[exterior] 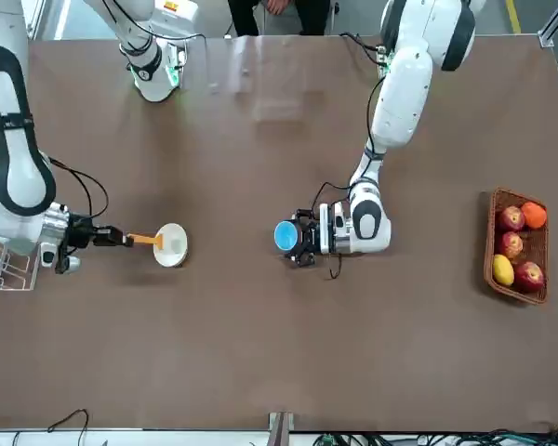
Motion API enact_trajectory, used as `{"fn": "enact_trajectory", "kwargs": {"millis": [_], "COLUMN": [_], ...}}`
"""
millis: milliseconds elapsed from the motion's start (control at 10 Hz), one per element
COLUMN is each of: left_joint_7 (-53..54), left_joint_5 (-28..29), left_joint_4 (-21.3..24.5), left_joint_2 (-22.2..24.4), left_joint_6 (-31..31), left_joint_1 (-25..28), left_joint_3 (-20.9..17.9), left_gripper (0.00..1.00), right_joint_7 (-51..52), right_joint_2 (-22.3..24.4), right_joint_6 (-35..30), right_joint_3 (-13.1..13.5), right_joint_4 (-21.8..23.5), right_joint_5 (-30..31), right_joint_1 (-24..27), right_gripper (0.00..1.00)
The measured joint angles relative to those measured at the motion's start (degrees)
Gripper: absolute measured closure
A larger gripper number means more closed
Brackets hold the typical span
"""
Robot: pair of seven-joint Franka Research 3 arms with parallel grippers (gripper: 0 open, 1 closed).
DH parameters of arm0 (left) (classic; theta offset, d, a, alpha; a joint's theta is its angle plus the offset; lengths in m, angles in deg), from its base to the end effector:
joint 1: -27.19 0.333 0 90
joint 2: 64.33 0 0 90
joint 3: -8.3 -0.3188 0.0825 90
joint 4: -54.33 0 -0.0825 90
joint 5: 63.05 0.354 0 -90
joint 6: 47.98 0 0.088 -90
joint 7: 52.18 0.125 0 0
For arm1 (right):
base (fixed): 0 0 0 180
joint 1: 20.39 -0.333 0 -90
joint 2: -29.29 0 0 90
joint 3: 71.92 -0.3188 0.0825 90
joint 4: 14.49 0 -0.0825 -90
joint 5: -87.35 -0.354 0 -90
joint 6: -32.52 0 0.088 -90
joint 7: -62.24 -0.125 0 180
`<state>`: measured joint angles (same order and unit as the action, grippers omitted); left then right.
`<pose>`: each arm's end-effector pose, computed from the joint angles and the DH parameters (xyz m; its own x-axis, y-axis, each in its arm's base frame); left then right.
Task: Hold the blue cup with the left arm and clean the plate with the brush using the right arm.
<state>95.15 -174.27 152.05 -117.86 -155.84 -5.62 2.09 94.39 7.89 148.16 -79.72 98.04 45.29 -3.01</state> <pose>0.5246 -0.3663 0.0897 0.0541 -0.1803 0.9821 -0.9980 0.0224 0.0590 0.5636 -0.0473 0.2854 0.9975 -0.0224 -0.0663 -0.0605 -0.7524 -0.6560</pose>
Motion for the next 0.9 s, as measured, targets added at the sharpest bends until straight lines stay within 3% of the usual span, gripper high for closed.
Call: {"fn": "enact_trajectory", "kwargs": {"millis": [900], "left_joint_7": [0.03], "left_joint_5": [1.26], "left_joint_4": [1.93], "left_joint_2": [1.29], "left_joint_6": [0.00], "left_joint_1": [0.15], "left_joint_3": [-0.34], "left_gripper": [0.00], "right_joint_7": [1.26], "right_joint_2": [-2.24], "right_joint_6": [2.93], "right_joint_3": [-2.27], "right_joint_4": [1.06], "right_joint_5": [-2.31], "right_joint_1": [-0.01], "right_gripper": [0.95]}}
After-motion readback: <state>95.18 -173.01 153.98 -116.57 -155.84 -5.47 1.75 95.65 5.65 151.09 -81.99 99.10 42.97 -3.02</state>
